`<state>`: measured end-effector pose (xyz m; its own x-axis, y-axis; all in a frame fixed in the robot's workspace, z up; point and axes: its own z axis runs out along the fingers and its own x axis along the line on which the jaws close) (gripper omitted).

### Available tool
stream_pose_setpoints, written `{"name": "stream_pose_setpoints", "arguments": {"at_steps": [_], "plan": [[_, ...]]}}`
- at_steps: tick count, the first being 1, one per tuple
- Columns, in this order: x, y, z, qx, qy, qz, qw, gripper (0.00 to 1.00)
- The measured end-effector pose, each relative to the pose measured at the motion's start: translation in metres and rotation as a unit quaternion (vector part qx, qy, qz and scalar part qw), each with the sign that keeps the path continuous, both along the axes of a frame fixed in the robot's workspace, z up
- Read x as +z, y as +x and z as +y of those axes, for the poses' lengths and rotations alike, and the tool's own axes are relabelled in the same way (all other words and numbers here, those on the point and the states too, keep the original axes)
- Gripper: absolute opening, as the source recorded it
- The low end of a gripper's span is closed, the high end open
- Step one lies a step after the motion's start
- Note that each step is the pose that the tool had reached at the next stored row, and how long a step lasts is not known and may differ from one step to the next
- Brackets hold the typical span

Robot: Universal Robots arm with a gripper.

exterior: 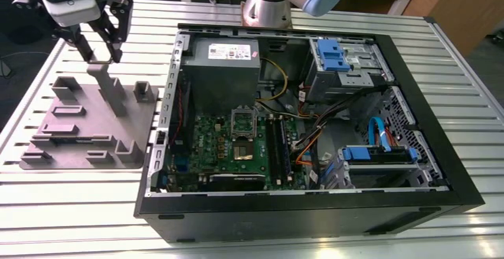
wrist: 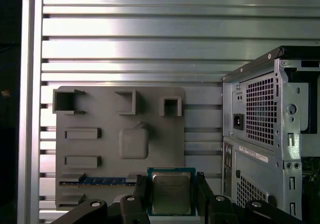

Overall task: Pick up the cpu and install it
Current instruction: 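Pick up the cpu and move it towards the insertion slot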

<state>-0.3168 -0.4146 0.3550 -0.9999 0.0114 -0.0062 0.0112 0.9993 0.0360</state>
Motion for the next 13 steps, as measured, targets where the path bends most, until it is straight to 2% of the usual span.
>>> {"name": "stream_pose_setpoints", "arguments": {"at_steps": [13], "plan": [[0.0001,0.0026,0.0000,0.000,0.0000,0.0001,1.00000,0.47]]}}
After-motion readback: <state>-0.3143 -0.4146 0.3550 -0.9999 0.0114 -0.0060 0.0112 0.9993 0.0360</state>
